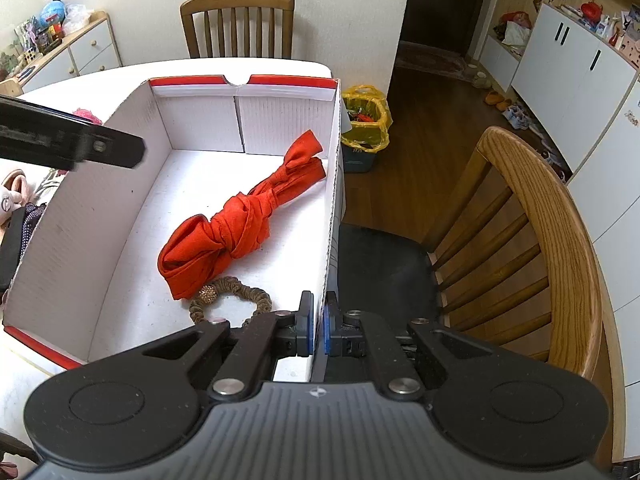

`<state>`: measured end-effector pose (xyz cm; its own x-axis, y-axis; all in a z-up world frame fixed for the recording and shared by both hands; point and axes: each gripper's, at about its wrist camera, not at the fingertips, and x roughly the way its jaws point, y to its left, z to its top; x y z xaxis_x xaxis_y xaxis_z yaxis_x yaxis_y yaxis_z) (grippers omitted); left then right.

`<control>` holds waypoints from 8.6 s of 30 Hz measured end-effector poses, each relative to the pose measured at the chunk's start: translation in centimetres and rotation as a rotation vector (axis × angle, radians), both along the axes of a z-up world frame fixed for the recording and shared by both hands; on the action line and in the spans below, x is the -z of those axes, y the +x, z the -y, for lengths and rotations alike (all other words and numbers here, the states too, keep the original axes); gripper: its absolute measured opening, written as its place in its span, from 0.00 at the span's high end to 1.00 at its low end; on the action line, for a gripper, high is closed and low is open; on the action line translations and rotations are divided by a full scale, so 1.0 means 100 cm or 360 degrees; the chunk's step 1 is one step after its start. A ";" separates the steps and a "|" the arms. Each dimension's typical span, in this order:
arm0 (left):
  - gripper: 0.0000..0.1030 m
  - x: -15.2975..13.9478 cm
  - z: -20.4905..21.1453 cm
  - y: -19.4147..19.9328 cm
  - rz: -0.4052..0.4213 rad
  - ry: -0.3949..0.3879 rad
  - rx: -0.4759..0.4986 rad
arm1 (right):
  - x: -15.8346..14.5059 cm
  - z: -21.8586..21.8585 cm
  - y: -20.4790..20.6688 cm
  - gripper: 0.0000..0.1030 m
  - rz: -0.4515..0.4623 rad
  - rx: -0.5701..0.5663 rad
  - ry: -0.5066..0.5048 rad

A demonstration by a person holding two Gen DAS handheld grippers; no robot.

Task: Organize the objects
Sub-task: 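Move the left tool back to the pink plush toy, then grasp the pink plush toy with the left gripper and lift it, then carry the pink plush toy into the box and open the left gripper, then move the left tool back over the pink fabric item on the mat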

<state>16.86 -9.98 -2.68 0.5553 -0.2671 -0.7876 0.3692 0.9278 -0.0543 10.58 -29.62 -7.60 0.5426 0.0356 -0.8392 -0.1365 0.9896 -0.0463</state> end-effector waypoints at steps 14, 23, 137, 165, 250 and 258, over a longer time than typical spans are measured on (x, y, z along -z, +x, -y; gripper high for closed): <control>0.10 0.004 -0.046 0.001 0.0028 -0.0035 -0.0151 | 0.000 -0.003 0.000 0.96 -0.0003 -0.0011 -0.0027; 0.01 0.011 -0.075 0.010 0.0063 0.0004 -0.0264 | 0.001 -0.005 0.000 0.96 -0.0009 -0.0015 -0.0037; 0.27 0.049 0.046 0.061 -0.0066 0.0131 -0.0031 | 0.009 0.005 0.003 0.96 -0.0077 0.0045 0.0079; 0.24 0.091 0.052 0.087 -0.0301 0.0217 -0.0058 | 0.009 0.007 0.004 0.96 -0.0084 0.0073 0.0115; 0.01 0.049 -0.228 -0.025 -0.0209 0.0100 -0.0818 | 0.006 -0.006 0.000 0.96 -0.0073 0.0025 -0.0005; 0.03 0.085 -0.233 -0.031 -0.0300 0.0130 -0.0815 | 0.008 -0.006 0.000 0.96 -0.0076 0.0024 -0.0011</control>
